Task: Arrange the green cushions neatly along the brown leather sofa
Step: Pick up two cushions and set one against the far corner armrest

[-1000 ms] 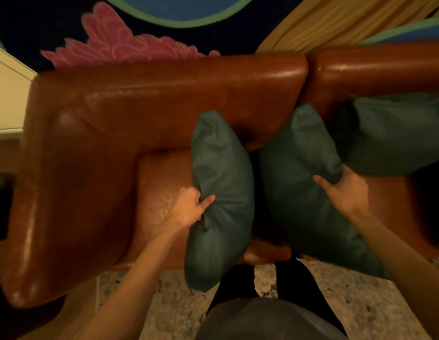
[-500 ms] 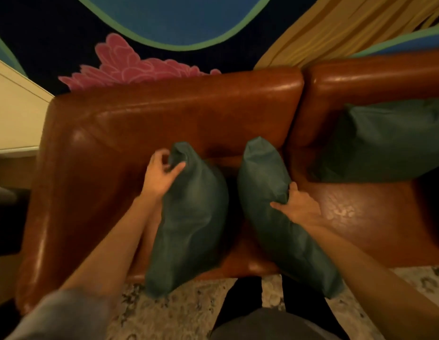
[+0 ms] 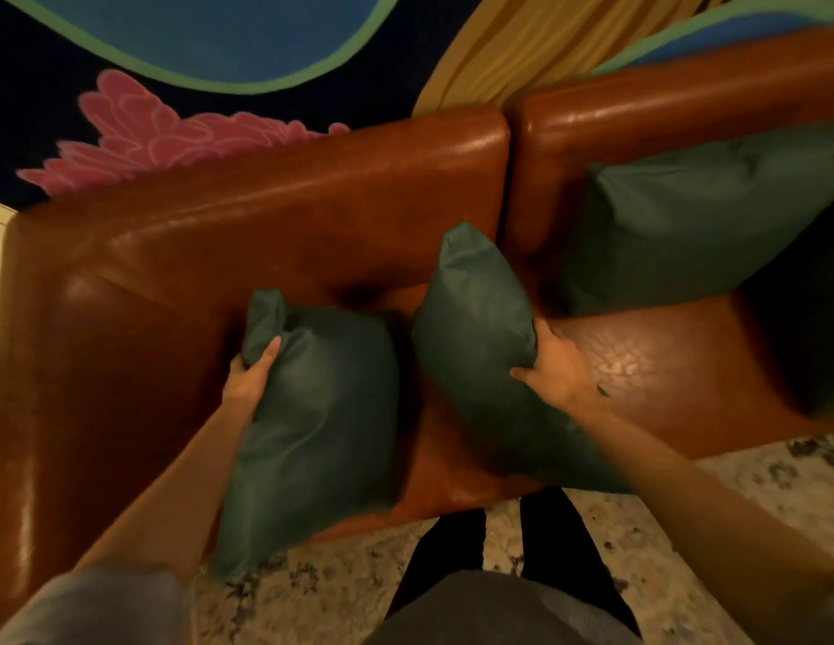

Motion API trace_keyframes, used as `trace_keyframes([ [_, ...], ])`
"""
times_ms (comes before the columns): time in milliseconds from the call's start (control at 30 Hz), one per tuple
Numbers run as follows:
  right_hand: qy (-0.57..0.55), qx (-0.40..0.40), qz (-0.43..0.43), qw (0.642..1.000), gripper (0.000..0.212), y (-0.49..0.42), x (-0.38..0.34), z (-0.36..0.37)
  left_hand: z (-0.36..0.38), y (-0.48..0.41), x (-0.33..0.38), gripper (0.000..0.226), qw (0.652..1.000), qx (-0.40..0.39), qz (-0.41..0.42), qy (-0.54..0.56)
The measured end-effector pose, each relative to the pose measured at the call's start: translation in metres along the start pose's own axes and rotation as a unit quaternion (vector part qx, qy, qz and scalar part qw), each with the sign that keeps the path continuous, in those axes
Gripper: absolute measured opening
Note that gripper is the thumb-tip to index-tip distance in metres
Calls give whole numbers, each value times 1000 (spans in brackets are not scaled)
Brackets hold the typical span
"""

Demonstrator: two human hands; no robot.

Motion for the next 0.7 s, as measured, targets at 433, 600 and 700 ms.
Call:
trace_keyframes([
  [433,215,-35,-142,966,85,-140,-119,-71,39,45,-9,130,983,29,180,-28],
  [600,255,35,-87,962,86,-143,-129,-70,35,62,0,123,980,22,198,4],
  [700,170,136,-205,954,88,-90,-152,-58,28,69,-1,114,978,-38,193,71],
])
Point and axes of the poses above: each hand's wrist, its own y-axis away from the middle knuckle, its own z-axis out of the palm, x = y × z, the point moved 9 cm from there along -y, towards the middle knuckle
